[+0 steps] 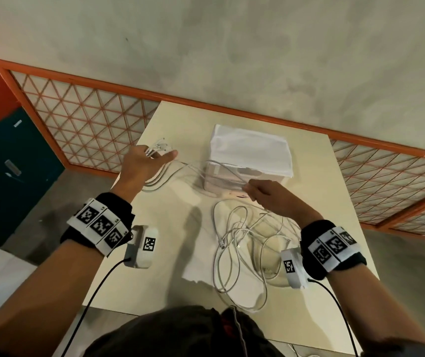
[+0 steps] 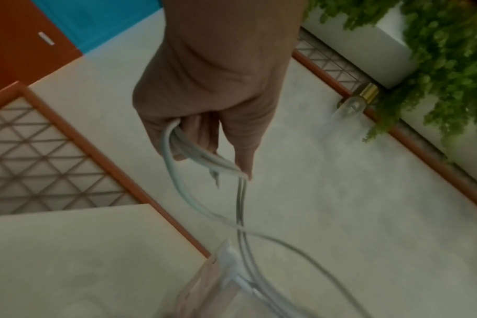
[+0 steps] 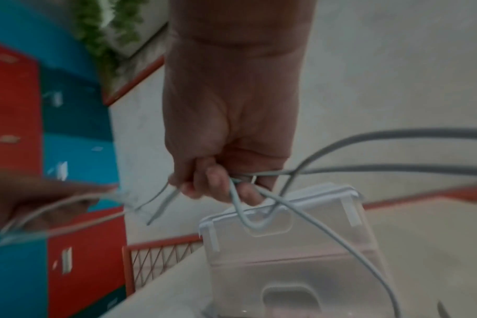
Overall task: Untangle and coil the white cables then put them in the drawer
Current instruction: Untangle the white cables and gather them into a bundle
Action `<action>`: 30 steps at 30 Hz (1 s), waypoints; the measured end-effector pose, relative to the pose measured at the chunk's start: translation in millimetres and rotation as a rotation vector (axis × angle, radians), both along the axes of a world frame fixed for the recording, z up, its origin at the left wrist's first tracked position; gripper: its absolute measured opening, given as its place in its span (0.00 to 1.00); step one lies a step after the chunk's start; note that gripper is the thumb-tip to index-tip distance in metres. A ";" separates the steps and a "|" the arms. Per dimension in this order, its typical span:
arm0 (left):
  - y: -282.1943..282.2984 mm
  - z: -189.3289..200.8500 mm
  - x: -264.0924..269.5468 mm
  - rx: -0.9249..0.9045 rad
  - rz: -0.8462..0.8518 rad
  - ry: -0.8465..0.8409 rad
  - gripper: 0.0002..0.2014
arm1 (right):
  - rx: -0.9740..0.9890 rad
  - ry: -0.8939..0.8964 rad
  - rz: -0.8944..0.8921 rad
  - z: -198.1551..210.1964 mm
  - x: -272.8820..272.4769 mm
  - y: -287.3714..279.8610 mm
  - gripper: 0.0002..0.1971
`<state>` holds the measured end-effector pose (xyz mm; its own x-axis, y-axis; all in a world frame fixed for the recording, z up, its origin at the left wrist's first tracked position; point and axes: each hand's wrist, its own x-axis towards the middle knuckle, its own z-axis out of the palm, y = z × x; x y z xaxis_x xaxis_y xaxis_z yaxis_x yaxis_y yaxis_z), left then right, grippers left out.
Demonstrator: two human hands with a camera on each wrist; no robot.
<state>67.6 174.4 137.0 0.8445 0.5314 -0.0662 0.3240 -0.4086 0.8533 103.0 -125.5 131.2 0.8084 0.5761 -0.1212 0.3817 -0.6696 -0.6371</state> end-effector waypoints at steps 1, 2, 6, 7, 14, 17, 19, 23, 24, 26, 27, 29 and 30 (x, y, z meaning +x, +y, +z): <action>-3.9 4.2 0.7 -0.035 0.021 -0.031 0.23 | -0.079 -0.007 0.032 -1.3 0.2 1.6 0.19; -8.0 8.9 1.3 -0.092 0.036 -0.078 0.23 | -0.152 0.003 0.064 -2.7 0.1 3.4 0.20; -24.3 27.4 -0.2 -0.449 -0.028 -0.306 0.19 | -0.420 0.115 0.163 -8.9 -3.5 12.3 0.22; -31.6 31.2 -2.8 -0.491 -0.126 -0.332 0.17 | -0.440 0.124 0.183 -10.1 -5.6 16.1 0.22; -88.1 6.8 -10.7 -0.047 -0.774 -0.135 0.10 | -0.124 0.141 0.226 25.0 -11.7 50.7 0.15; -92.8 -3.1 -11.8 -0.049 -0.684 -0.047 0.14 | -0.007 0.187 0.215 36.5 -9.1 47.6 0.11; -93.8 -3.4 -12.1 -0.114 -0.671 -0.040 0.14 | 0.067 0.201 0.194 36.6 -7.2 42.3 0.11; -85.5 4.5 -2.9 -0.058 -0.540 -0.177 0.15 | 0.206 0.172 0.083 26.9 -1.2 32.2 0.15; -82.2 8.4 0.4 -0.031 -0.498 -0.219 0.15 | 0.229 0.173 0.059 24.5 0.4 29.3 0.16; -77.2 20.0 6.0 -0.053 -0.442 -0.319 0.14 | 0.300 0.230 0.003 23.7 1.5 23.2 0.17; -74.9 25.2 9.1 -0.070 -0.407 -0.362 0.14 | 0.337 0.262 -0.020 25.2 1.5 20.4 0.17; -71.2 37.4 14.5 -0.081 -0.339 -0.426 0.13 | 0.401 0.280 -0.029 28.8 3.0 15.3 0.15; -70.0 42.6 16.4 -0.092 -0.306 -0.452 0.12 | 0.432 0.280 -0.021 31.3 3.5 14.3 0.13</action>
